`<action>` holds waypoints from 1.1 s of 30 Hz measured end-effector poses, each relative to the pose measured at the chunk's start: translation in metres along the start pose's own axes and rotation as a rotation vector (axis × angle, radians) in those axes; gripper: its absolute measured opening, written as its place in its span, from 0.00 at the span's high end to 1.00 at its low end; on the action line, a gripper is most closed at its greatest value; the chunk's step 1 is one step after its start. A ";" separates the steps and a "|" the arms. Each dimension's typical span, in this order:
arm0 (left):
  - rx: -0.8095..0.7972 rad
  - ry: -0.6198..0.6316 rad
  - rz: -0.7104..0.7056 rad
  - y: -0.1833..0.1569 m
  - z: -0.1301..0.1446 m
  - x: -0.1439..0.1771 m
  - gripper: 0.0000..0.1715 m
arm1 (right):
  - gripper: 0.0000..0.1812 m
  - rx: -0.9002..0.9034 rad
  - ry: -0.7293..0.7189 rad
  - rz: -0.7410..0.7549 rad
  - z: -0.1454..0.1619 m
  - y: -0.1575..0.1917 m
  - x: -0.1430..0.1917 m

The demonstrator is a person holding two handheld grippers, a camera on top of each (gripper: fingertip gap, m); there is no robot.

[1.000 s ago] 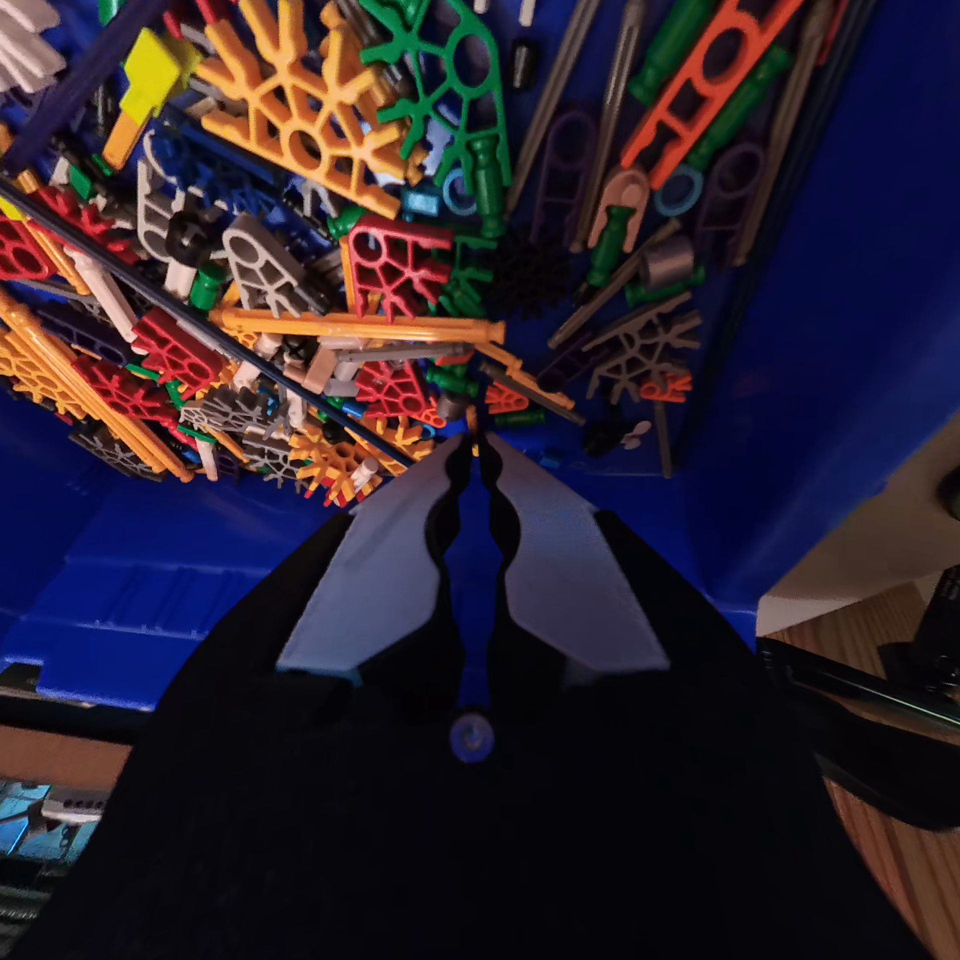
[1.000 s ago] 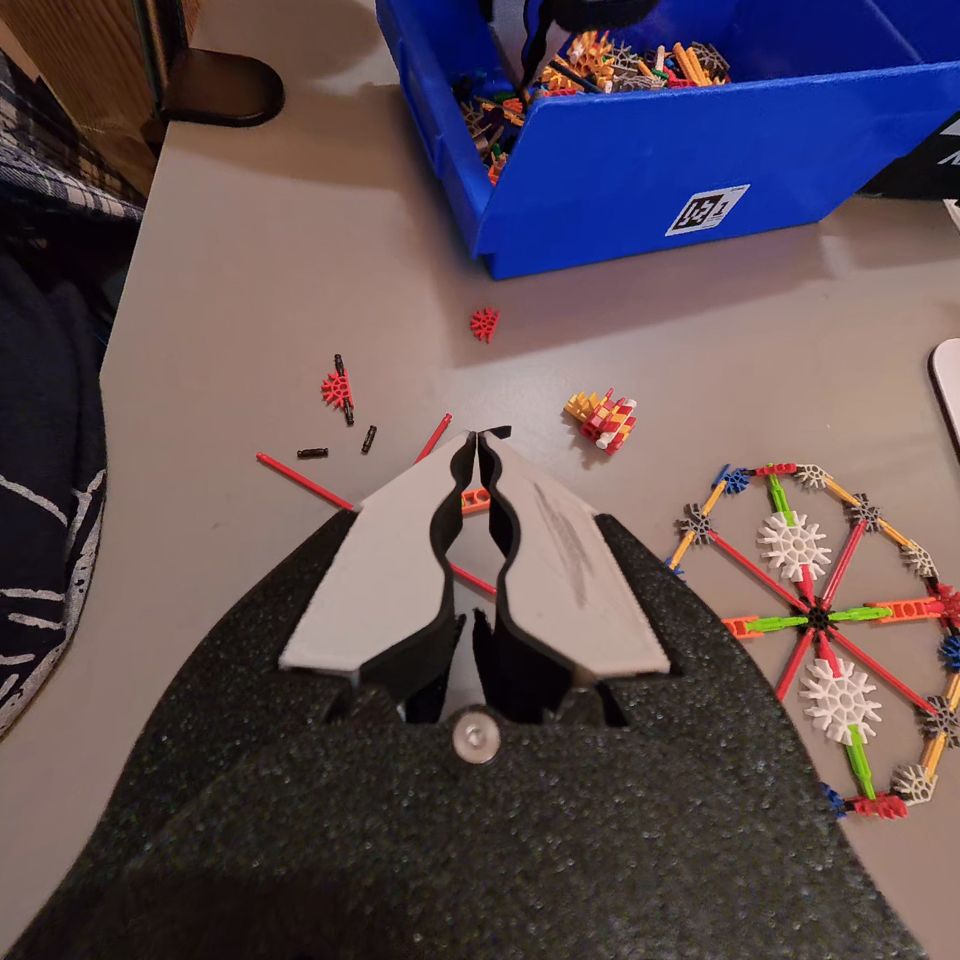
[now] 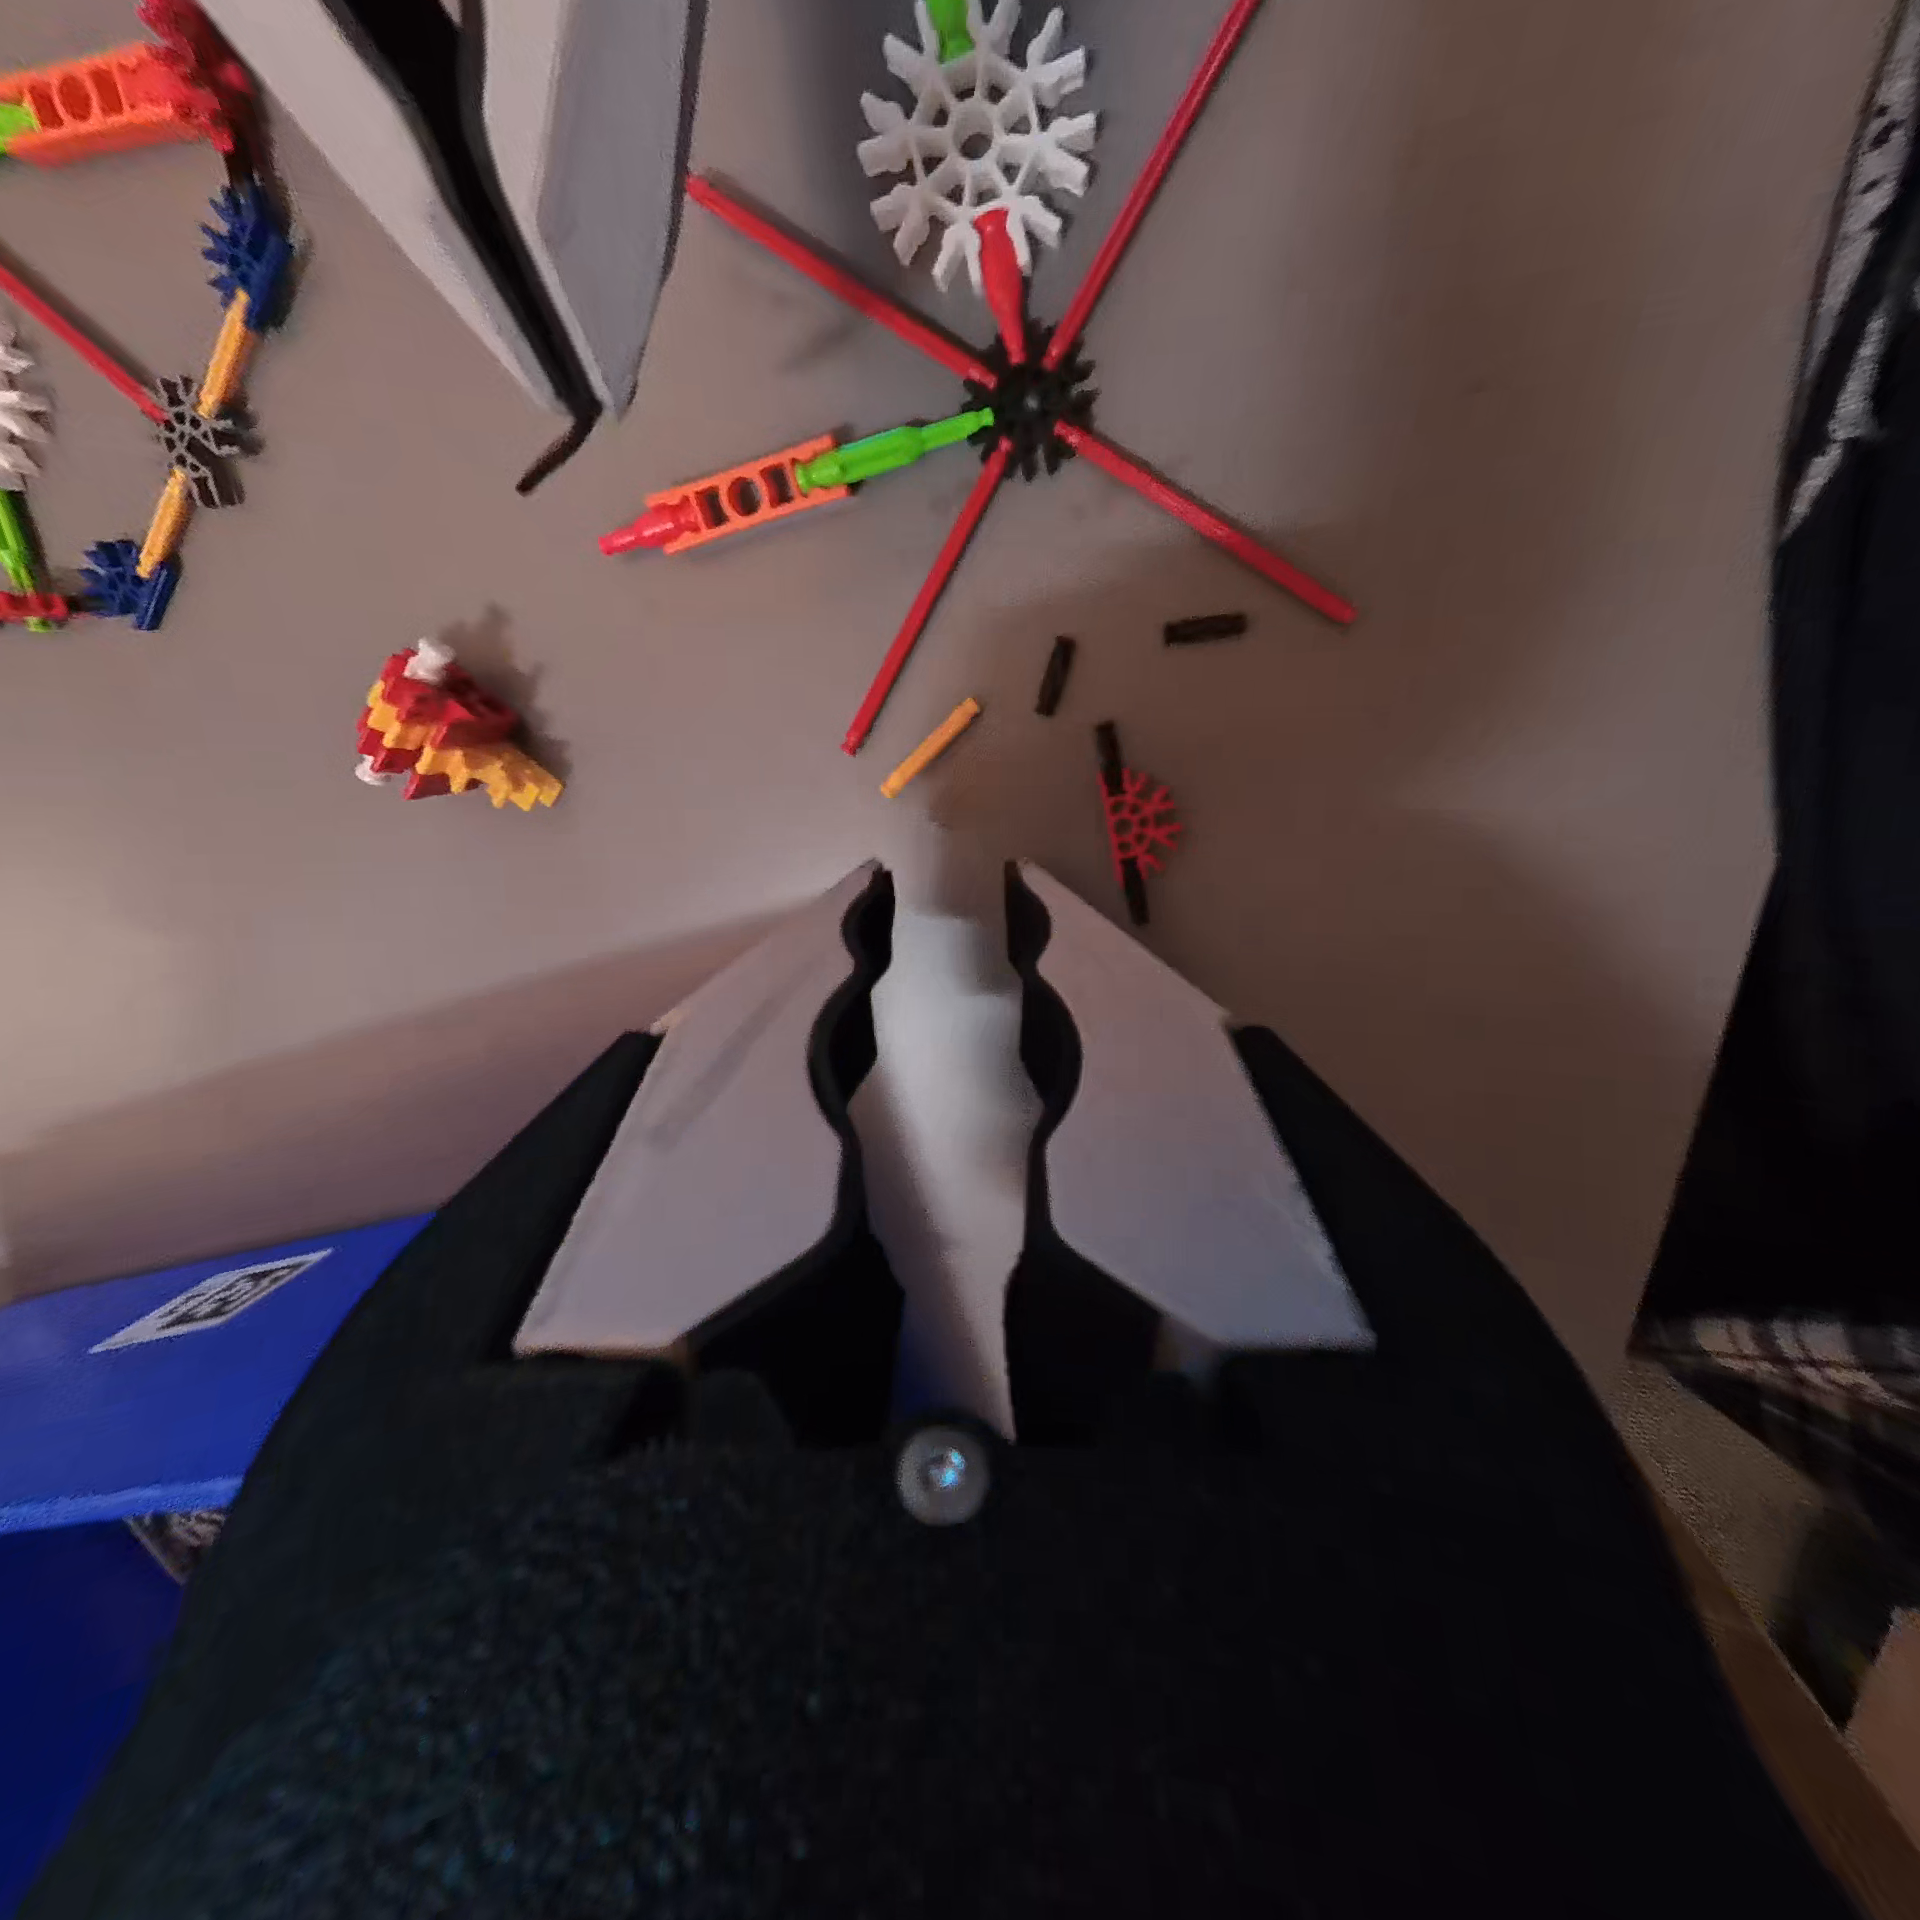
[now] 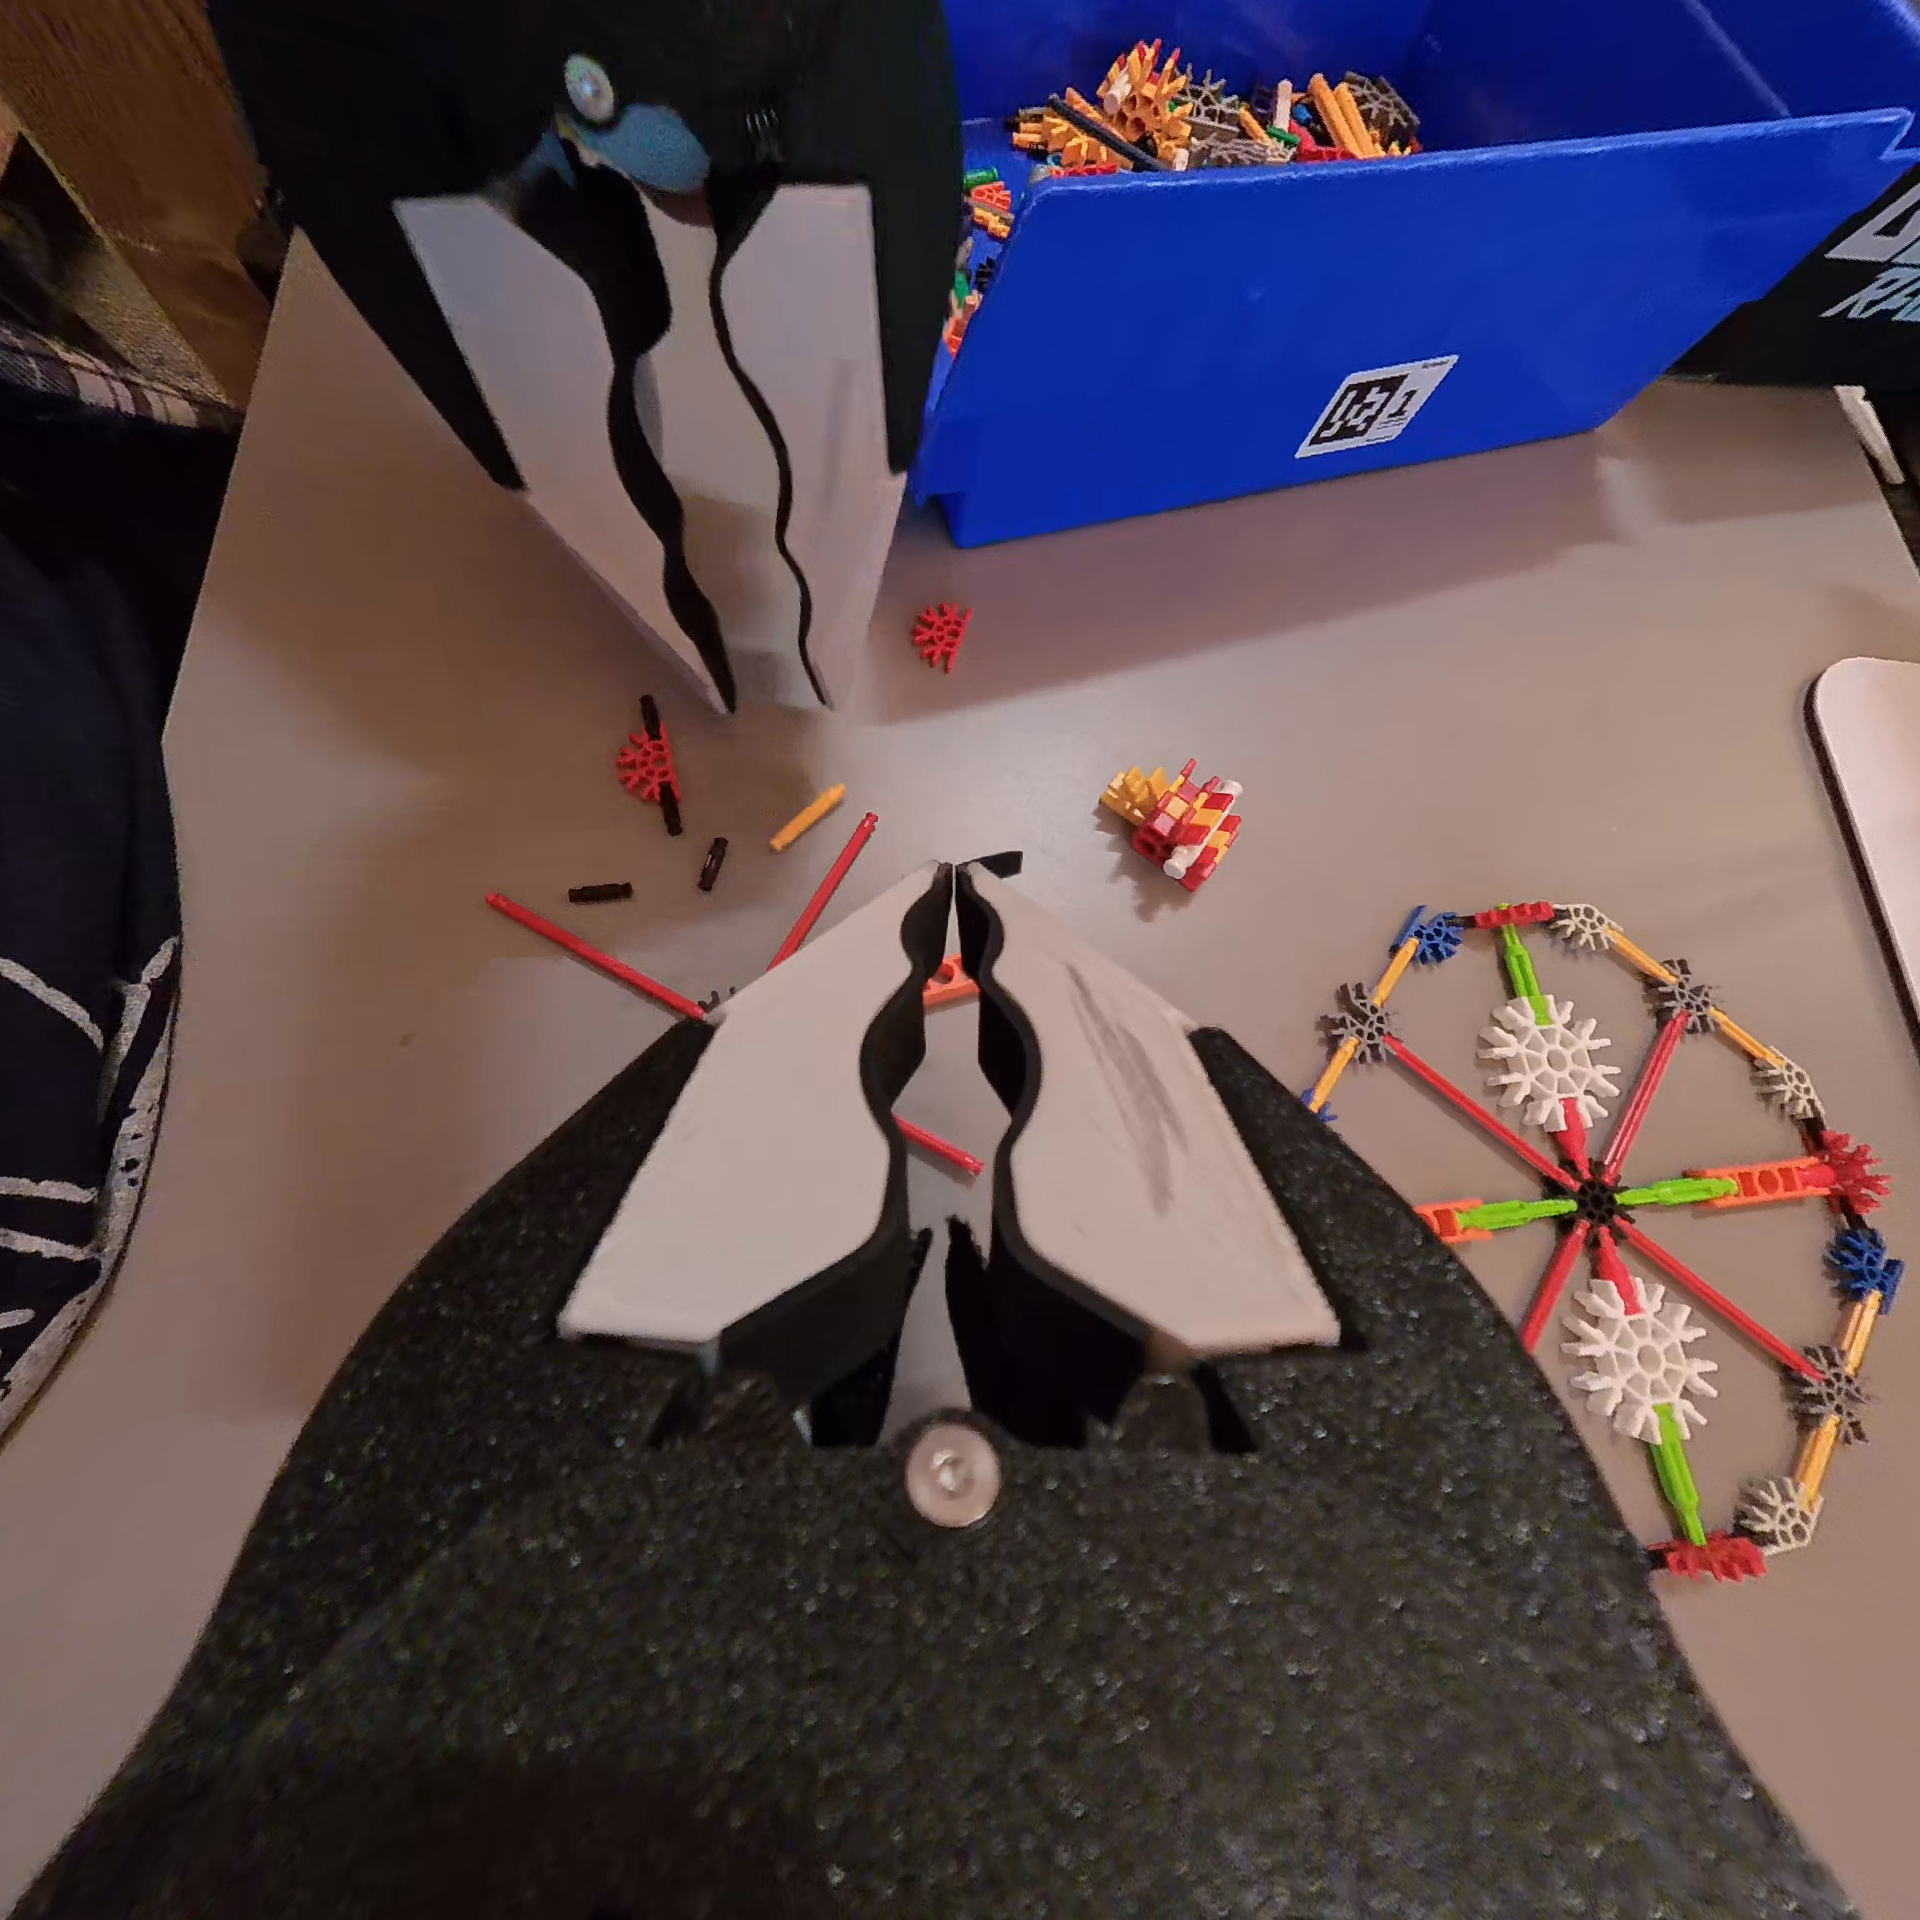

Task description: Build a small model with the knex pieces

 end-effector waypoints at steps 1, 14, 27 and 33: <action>-0.008 -0.007 -0.009 0.000 0.000 0.004 0.88 | 1.00 -0.001 0.000 0.000 0.000 0.000 0.000; 0.226 0.229 -0.236 0.075 0.116 0.135 0.91 | 1.00 -0.004 0.011 -0.006 0.003 0.000 -0.004; 0.320 0.372 -0.071 0.082 0.176 0.081 0.93 | 1.00 -0.015 0.018 -0.008 0.006 -0.002 -0.005; 0.407 0.407 -0.019 0.076 0.185 0.070 0.93 | 1.00 -0.016 0.023 -0.013 0.008 -0.001 -0.007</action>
Point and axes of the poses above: each gripper's, where its closed fingertips meet, x back along the fingers, z out of its underside, y = z × x across the jaws, the point moved 3 cm from there along x, back along the fingers, and after that the axes turned 8 degrees about -y, right-handed, at the moved point
